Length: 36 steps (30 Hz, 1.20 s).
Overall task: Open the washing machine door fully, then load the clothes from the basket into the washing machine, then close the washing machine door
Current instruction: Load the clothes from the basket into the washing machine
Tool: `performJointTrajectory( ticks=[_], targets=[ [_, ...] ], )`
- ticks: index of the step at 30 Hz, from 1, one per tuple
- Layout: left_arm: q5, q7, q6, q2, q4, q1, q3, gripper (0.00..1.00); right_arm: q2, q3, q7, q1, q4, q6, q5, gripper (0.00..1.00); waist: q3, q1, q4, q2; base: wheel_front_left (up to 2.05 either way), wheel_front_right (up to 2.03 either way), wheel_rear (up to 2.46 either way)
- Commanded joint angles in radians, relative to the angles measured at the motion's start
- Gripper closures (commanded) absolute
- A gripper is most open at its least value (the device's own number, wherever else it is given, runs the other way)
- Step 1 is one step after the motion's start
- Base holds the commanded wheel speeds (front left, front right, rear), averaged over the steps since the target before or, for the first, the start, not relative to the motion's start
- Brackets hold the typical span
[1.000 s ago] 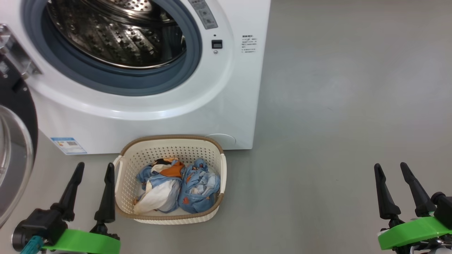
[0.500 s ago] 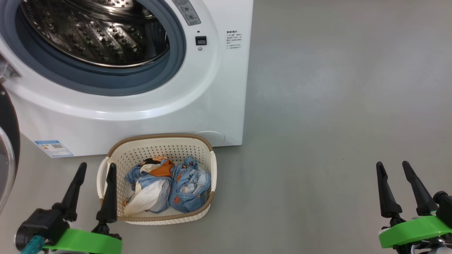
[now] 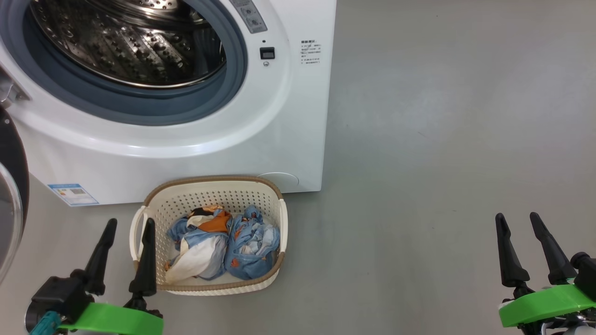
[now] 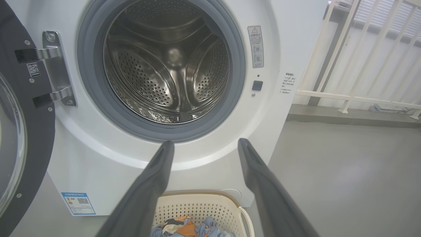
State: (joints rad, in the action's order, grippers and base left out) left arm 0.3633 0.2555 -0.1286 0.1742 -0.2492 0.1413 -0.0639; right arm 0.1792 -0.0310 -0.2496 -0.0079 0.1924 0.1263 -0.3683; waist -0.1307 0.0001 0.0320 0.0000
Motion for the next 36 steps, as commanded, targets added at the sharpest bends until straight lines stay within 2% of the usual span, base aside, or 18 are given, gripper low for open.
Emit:
performJointTrajectory(
  ticks=[1,18,36],
  targets=[
    [0.007,0.006,-0.002,0.027,0.017,0.039,0.027,0.00,0.015,0.019,-0.012,-0.026,-0.027,0.004,0.010,0.00,0.000,-0.0001,-0.001,0.0000,0.16,-0.60,0.44],
    [0.005,0.006,-0.002,0.042,0.033,0.049,0.017,0.00,0.008,0.031,-0.012,-0.038,-0.027,0.004,0.008,0.00,-0.012,-0.0001,0.002,0.0000,0.20,-1.40,1.20],
    [-0.013,0.006,-0.002,0.014,-0.009,0.062,-0.021,0.00,-0.009,0.032,-0.012,-0.063,-0.032,0.004,0.010,0.00,-0.061,-0.0001,0.007,0.0000,-0.02,-0.06,0.08]
  ],
)
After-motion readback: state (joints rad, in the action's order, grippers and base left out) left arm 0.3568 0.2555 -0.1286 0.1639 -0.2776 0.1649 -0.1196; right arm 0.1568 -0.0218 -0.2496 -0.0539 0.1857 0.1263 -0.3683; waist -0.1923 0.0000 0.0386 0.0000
